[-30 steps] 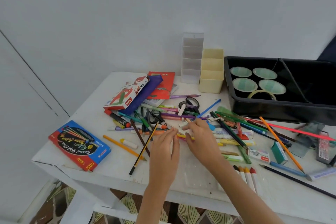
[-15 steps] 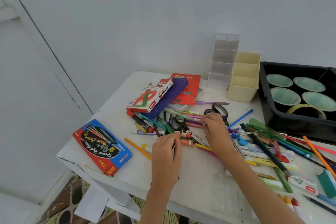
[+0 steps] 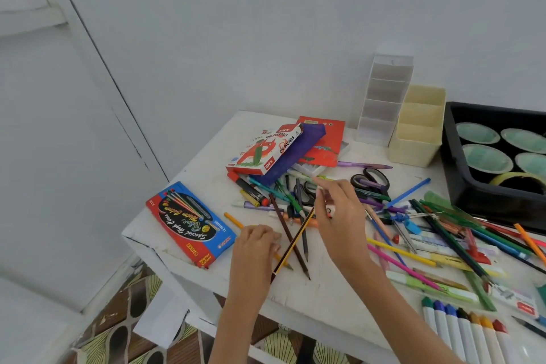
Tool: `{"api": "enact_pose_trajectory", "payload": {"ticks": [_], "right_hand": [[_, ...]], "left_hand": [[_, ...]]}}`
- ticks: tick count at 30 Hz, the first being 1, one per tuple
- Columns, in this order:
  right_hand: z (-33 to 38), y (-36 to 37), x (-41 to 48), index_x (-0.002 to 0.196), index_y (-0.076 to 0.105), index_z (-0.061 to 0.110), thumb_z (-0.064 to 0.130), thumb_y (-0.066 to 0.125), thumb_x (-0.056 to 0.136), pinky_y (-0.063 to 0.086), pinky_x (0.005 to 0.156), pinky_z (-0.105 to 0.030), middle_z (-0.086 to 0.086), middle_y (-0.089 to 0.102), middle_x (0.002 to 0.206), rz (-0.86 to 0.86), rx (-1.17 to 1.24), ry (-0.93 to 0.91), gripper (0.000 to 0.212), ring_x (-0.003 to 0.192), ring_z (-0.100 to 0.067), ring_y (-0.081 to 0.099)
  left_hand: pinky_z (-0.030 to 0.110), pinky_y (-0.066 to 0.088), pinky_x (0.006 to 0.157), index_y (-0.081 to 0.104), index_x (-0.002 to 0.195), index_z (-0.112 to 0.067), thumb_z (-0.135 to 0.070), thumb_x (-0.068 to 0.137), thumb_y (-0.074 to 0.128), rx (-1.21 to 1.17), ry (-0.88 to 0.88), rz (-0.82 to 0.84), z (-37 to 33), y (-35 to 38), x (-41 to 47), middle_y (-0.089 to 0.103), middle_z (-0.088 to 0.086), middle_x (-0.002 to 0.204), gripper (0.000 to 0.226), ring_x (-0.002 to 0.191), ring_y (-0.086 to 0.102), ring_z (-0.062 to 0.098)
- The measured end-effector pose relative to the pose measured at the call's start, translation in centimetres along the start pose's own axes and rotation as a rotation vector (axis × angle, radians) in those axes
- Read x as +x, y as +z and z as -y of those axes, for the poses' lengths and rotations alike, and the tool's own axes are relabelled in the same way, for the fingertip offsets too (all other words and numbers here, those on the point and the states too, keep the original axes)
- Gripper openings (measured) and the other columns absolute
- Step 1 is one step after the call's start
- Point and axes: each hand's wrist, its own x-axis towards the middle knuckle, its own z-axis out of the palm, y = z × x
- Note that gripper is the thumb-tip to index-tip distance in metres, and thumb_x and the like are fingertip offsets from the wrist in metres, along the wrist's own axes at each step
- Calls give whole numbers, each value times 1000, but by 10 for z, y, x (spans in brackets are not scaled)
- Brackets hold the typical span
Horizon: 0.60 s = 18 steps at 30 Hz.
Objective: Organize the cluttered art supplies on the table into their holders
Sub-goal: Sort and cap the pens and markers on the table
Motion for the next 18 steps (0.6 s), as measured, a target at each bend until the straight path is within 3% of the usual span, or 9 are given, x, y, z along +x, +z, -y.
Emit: {"api": "enact_pose_trajectory", "payload": {"ticks": [4,11,13,16,18], "right_hand": [[4,5,-15,112,64,7,3,55,91,53,69,-27,-3,60,100,22,20,33,24,80,-13,59],[8,-12,-40,110,67,15,10,61,89,46,69,-7,2,66,93,-35,261,414,23,80,-1,60],[4,-22,-46,106,68,20,14,62,89,53,72,-17,2,69,90,-60,344,544,19,76,-4,65],[-1,-43,-56,101,69,18,13,61,89,57,69,-25,-1,71,85,-124,472,676,15,72,-11,68],[-4,-56,-64,102,70,15,12,62,89,57,64,-24,-3,71,84,-177,513,727,16,74,-14,68]], "left_hand": [[21,27,100,48,134,-24,-9,93,51,99,27,70,1,-2,0,46,-6,129,44,123,32,14],[17,28,92,56,121,-19,-14,96,47,122,36,130,5,-2,13,49,-4,123,27,116,36,11],[20,34,90,61,116,-14,-6,91,53,106,76,63,10,-1,12,55,1,117,27,112,42,15],[35,51,85,66,106,-4,18,69,66,18,123,-136,12,3,8,63,10,104,43,102,55,27],[34,48,89,63,110,0,23,66,64,-34,83,-231,5,3,7,63,16,107,49,104,55,31]]}}
